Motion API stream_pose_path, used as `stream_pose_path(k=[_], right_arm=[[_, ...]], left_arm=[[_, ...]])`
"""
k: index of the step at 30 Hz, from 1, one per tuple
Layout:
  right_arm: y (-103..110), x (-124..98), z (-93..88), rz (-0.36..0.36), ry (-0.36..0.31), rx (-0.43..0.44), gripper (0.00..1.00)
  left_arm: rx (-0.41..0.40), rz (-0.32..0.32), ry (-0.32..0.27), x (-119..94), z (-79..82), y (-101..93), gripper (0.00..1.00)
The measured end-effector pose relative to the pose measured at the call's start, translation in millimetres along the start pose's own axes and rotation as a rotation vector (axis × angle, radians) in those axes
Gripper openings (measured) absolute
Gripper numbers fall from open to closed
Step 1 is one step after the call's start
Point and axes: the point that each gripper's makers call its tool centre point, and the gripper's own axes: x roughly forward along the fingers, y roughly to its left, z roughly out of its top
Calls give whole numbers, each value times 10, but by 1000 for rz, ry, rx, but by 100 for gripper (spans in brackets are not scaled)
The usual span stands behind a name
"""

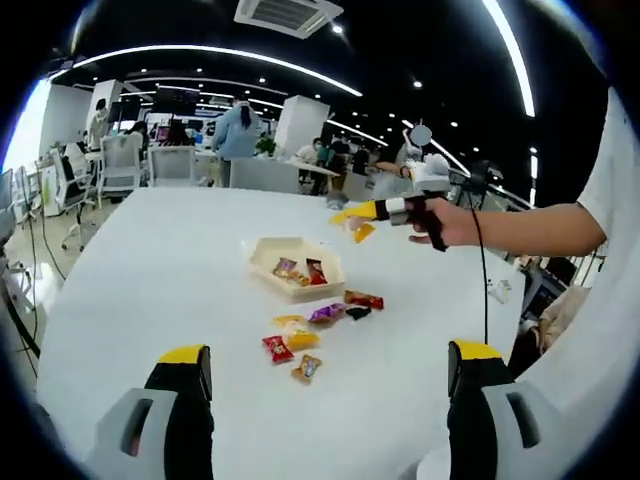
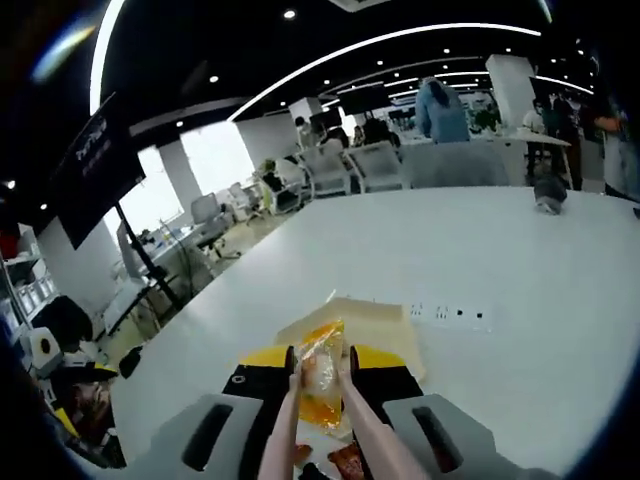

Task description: Place the target food into the container with the food tongs after gripping and lifting it, then release it inside without dropping or visibly crushing the food.

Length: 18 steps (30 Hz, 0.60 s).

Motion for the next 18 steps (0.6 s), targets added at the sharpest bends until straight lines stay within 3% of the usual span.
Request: stream_pose_path(k=[7,11,12,18], right_arm=[[-140,165,15,-30,17,-2,21],[-135,189,79,-40,-10,-21,25],[-158,191,119,-54,-38,-35,26],[-158,91,130,-76,-54,-16,28]], left_arm=[[-22,52,0,-62,-3,113,99],[-25,56,4,-50,-10,143,99],[-25,53,5,-42,0,144,99],[-20,40,-10,-17,54,150,99]])
